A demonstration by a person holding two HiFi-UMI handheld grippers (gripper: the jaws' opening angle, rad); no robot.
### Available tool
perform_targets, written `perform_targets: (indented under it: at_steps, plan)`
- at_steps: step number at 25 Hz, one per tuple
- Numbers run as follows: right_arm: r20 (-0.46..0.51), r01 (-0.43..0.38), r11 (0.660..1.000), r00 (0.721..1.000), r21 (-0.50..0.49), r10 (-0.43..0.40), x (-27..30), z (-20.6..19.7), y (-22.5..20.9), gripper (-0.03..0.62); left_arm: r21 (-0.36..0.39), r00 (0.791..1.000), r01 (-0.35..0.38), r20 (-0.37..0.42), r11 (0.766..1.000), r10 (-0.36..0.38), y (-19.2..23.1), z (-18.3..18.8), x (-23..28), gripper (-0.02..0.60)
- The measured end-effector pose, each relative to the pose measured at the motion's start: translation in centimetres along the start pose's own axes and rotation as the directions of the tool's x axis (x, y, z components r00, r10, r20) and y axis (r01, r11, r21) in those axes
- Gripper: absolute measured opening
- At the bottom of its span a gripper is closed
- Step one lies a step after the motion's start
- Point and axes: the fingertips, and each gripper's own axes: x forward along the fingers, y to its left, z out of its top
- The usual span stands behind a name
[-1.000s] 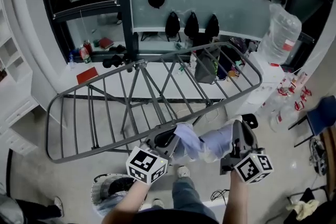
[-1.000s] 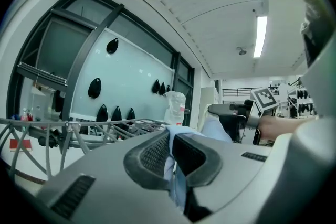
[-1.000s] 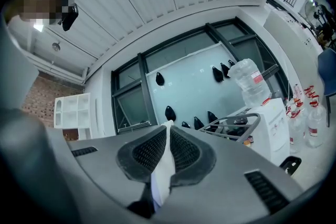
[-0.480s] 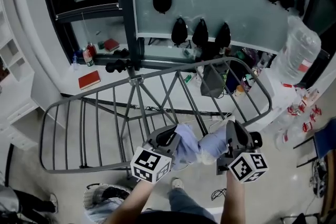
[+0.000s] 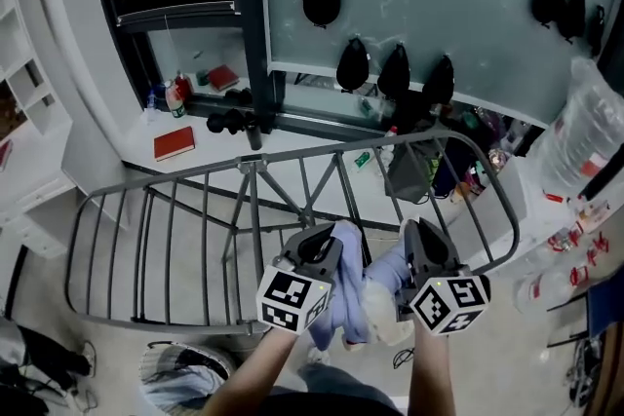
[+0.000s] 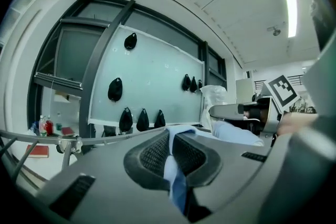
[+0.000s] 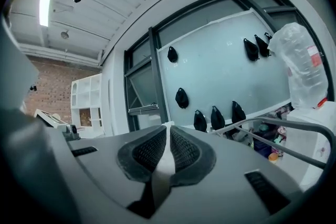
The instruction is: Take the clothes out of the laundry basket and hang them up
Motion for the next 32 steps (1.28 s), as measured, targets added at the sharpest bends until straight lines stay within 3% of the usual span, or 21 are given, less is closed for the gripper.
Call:
perform_targets:
  at_steps: [6,13,25,28,32]
  plan:
    - [-0.041,-0.073,0.995,0.997,-0.065,0.07,6.5,0.7,-1.7,0.019,-0.031,0.997,-0.081,-0.005,0.996,0.081,3.5,0.3,4.8,0.028]
    - [-0.1,-0.07,0.992,0.993,-0.103,0.06,11.9,0.1,-3.9,0.02,-0.022,0.983,-0.174,-0.062,0.985,0.172,7.6,-0.6,8.3,0.028]
    - [-0.211,-0.03,0.99,0.978,-0.14,0.0,11.7,-3.4,-5.3,0.038,-0.029,0.95,-0.16,-0.278,0.987,0.146,7.4,-6.1,8.6,0.036]
    - [-0.224,-0.022,0.992,0.975,-0.125,-0.007,11.5,-3.6,-5.8,0.099,-0.051,0.937,-0.149,-0.328,0.988,0.124,7.0,-7.2,8.4,0.142]
    - [-0.224,-0.025,0.994,0.975,-0.105,0.001,11.2,-3.5,-5.9,0.17,-0.074,0.928,-0.126,-0.362,0.989,0.091,6.3,-8.1,7.8,0.229]
